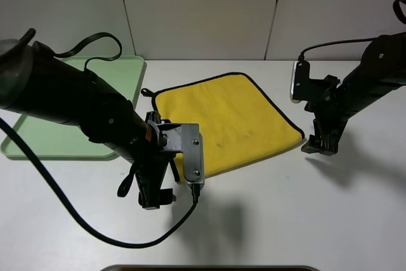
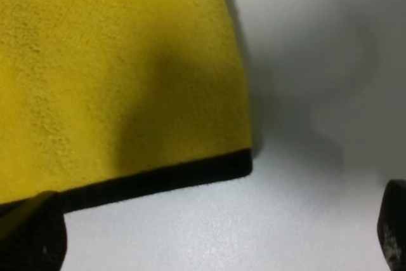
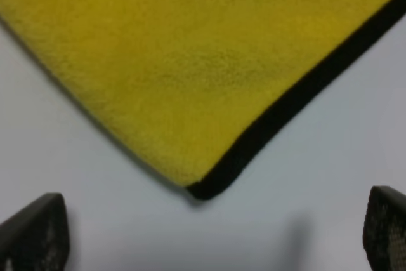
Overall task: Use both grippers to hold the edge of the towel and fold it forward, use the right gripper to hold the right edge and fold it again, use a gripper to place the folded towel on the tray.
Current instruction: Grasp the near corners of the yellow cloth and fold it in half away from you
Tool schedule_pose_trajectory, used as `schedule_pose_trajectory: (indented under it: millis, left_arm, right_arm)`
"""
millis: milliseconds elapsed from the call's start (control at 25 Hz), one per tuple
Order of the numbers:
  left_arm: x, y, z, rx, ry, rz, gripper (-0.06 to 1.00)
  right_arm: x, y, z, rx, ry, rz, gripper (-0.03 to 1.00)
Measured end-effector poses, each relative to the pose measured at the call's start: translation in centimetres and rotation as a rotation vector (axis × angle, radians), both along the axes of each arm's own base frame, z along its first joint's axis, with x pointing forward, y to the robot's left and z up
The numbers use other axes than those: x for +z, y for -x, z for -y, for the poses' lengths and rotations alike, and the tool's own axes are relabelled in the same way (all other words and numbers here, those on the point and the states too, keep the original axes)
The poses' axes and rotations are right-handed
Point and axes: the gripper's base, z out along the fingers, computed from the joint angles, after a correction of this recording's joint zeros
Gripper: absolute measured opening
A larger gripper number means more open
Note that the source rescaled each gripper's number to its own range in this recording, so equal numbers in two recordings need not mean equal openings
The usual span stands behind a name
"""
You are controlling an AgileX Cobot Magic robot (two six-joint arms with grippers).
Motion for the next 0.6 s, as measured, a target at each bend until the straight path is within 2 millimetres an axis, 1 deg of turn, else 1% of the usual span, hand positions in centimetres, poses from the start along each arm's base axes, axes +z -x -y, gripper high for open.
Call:
schedule_pose_trajectory:
  millis: [160,240,400,600]
  left_arm:
    - [0.0,-0.1,0.1,0.000,0.010,0.010,0.98]
    - [0.0,-0.1,0.1,0.000,0.011,0.011,0.98]
    - [0.1,-0.2,0.2,0.000,0.024,0.023,0.98]
    - [0.2,-0.3,0.3,0.000,0.033,0.032,0.98]
  right_arm:
    - [-1.2,-0.2,0.0,0.001,0.008,-0.012,1.00]
    - [-1.5,-0.3,0.0,0.002,0.010,-0.009,1.00]
    - [-1.3,-0.6,0.0,-0.003,0.009,0.032,1.00]
    - [-1.3,-0.7,-0.2,0.010,0.012,0.041,1.00]
